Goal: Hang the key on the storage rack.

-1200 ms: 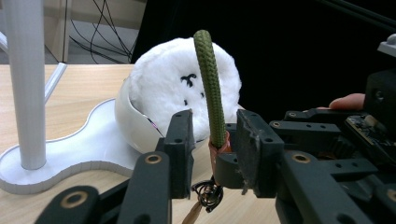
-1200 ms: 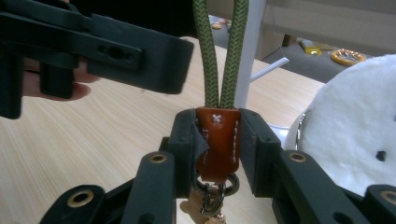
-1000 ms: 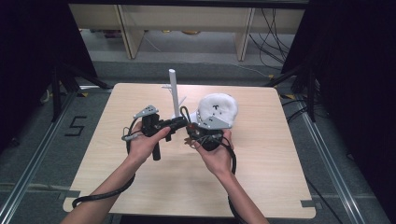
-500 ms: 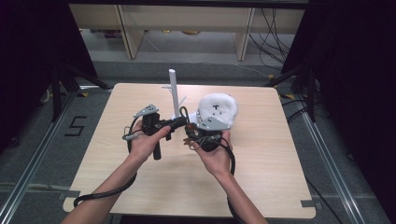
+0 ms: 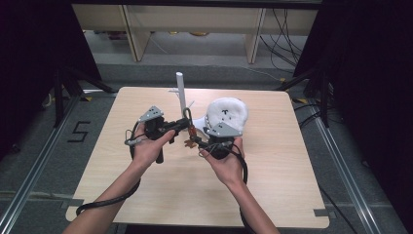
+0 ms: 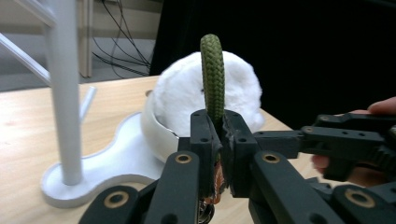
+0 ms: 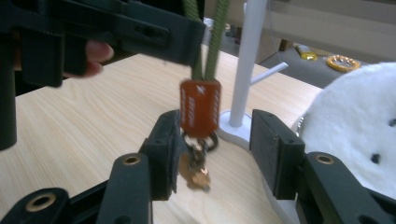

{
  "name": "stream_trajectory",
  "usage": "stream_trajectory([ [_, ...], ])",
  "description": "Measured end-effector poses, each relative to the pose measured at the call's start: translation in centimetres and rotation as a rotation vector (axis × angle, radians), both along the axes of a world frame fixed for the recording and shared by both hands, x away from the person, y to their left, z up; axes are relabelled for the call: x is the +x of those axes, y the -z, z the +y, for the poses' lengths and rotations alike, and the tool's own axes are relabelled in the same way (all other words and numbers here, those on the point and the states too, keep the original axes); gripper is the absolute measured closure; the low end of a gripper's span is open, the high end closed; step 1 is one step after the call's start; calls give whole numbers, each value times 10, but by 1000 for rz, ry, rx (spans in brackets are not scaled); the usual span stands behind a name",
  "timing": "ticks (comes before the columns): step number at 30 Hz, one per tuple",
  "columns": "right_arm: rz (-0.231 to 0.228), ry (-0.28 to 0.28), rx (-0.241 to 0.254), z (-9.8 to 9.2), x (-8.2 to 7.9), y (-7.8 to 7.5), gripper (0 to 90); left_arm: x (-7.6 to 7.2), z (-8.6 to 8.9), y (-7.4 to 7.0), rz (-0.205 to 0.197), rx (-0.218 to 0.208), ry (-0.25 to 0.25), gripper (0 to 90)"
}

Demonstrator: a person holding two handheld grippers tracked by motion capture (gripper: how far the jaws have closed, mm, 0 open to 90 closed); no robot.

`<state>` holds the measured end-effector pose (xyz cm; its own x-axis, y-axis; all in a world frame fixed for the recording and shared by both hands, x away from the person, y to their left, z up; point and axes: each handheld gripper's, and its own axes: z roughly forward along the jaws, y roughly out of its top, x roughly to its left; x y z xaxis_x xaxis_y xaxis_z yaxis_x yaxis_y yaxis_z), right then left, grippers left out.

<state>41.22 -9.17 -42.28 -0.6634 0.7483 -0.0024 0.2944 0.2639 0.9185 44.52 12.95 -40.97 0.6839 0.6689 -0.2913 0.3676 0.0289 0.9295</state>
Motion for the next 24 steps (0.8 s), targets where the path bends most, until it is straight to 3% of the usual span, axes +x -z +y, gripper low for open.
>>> stream_trajectory([
  [1,-15,1,-6,-1,0,1,543,0,1,0,-6,5,-7,833],
  [2,11,20,5,-3,-2,1,542,0,1,-1,-10,10,-15,833],
  [11,-3,53,-17,-27,-7,4,543,4,11,-4,-26,50,-58,833],
  [18,22,121,-7,-53,-14,9,542,11,24,-5,-28,93,-141,833],
  [21,-1,145,-23,-64,-15,13,542,15,28,-5,-30,109,-167,833],
  [24,11,177,13,-71,-18,16,542,18,31,-4,-38,123,-189,833],
])
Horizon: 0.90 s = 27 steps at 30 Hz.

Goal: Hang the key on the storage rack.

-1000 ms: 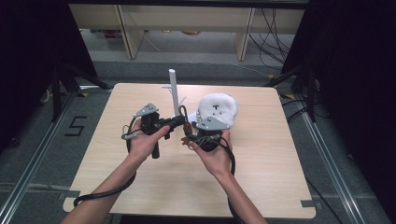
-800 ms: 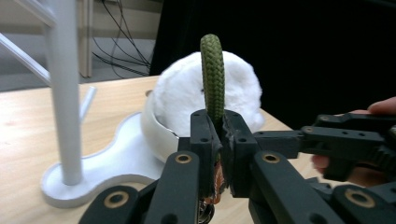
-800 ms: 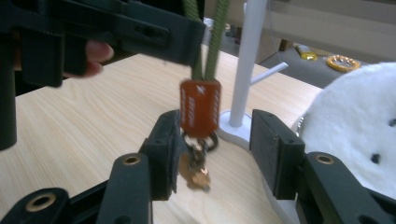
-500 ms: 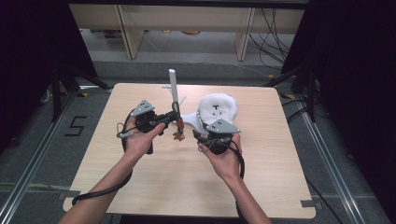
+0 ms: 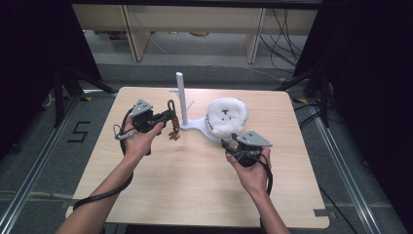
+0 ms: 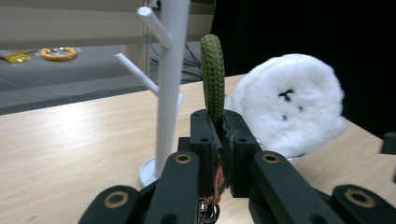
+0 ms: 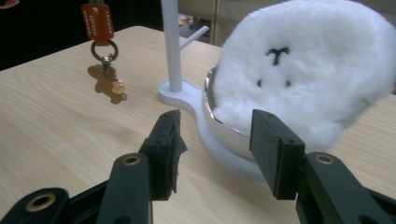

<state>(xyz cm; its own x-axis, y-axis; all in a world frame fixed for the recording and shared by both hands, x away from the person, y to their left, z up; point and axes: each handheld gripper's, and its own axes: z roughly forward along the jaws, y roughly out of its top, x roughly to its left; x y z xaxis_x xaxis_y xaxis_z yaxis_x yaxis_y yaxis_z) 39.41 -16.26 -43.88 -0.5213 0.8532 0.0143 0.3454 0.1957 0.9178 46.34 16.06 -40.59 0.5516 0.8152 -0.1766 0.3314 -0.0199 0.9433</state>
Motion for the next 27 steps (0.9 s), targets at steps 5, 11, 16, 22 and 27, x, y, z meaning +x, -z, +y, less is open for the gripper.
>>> stream_trajectory([
  [5,7,34,-9,-15,-4,2,542,4,5,0,-8,30,-36,833],
  [11,-4,46,16,-28,-8,8,542,10,8,-3,-13,63,-83,833],
  [16,10,60,3,-33,-12,11,542,17,8,-6,-17,85,-119,833],
  [22,16,60,3,-33,-12,14,542,23,8,-8,-22,108,-155,833],
  [27,23,57,14,-33,-11,14,542,27,6,-9,-26,124,-170,833],
])
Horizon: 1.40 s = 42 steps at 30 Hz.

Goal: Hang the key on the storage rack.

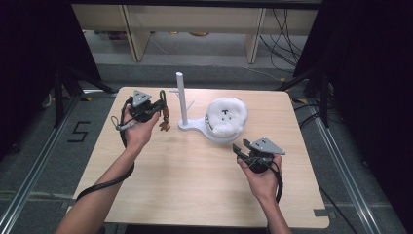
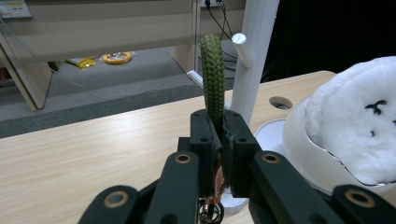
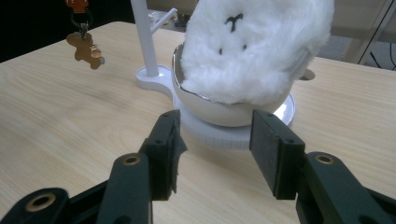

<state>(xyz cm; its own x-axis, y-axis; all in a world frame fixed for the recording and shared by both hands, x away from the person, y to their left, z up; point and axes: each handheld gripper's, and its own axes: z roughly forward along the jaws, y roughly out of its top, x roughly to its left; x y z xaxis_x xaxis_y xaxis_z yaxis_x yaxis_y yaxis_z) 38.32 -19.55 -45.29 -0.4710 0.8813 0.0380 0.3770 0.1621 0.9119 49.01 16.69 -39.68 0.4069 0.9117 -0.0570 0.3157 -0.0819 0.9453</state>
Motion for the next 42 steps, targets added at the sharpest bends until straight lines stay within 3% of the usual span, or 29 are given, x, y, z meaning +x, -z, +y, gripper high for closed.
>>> stream_trajectory([
  [3,-18,17,20,2,0,1,542,2,-2,-1,-2,1,-8,832],
  [7,-2,5,6,-1,1,1,542,4,-6,-2,-9,8,-11,832],
  [10,12,21,35,2,0,2,542,5,-8,-3,-11,15,-10,832],
  [11,9,-14,27,0,2,2,542,6,-9,-3,-12,15,-12,832],
  [23,7,-1,11,-2,2,4,542,6,-20,-6,-20,47,-6,832],
  [24,33,16,46,1,0,4,542,6,-21,-6,-21,50,-4,831],
  [26,42,14,34,0,0,4,542,6,-21,-6,-21,59,-7,831],
  [28,17,-2,16,-2,3,5,542,6,-22,-7,-24,65,-5,831],
  [30,16,-10,25,-1,3,6,542,6,-22,-7,-23,66,-7,831],
  [31,20,-10,23,-1,3,6,542,6,-22,-7,-24,68,-7,831],
  [32,52,15,33,0,0,5,542,6,-22,-7,-25,70,-7,831],
  [36,42,8,21,0,1,5,542,6,-23,-7,-24,71,-7,830],
  [37,57,14,33,1,0,5,543,6,-23,-7,-24,72,-7,831],
  [42,21,1,4,-2,2,5,542,6,-24,-7,-25,80,-8,830],
])
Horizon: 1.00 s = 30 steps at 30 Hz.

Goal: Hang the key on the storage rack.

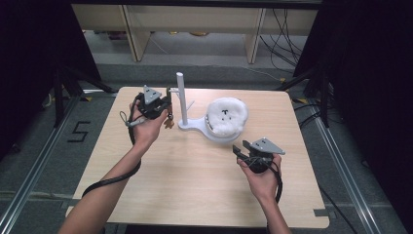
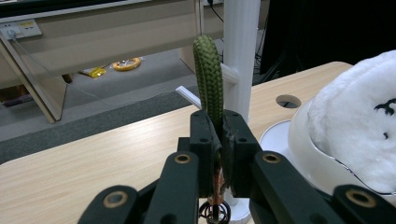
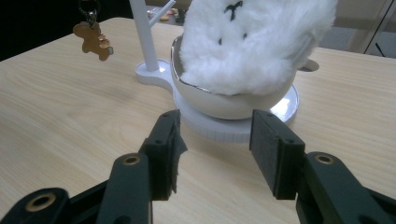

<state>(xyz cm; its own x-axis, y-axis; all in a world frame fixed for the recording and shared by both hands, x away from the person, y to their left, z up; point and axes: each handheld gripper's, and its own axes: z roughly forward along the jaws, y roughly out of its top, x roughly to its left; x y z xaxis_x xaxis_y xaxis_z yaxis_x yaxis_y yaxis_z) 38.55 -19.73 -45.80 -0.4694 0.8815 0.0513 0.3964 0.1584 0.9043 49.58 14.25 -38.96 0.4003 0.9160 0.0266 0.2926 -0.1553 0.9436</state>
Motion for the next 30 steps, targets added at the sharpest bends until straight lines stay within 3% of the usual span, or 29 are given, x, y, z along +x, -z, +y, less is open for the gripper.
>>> stream_trajectory([
  [3,-9,-4,-3,0,1,1,542,0,-1,0,-2,5,1,829],
  [6,7,-3,32,2,0,3,542,0,-2,0,-4,10,-2,828],
  [8,-7,-13,7,1,1,3,542,0,-3,0,-4,12,-2,828],
  [30,7,3,15,0,-1,2,542,3,-9,1,0,30,3,828],
])
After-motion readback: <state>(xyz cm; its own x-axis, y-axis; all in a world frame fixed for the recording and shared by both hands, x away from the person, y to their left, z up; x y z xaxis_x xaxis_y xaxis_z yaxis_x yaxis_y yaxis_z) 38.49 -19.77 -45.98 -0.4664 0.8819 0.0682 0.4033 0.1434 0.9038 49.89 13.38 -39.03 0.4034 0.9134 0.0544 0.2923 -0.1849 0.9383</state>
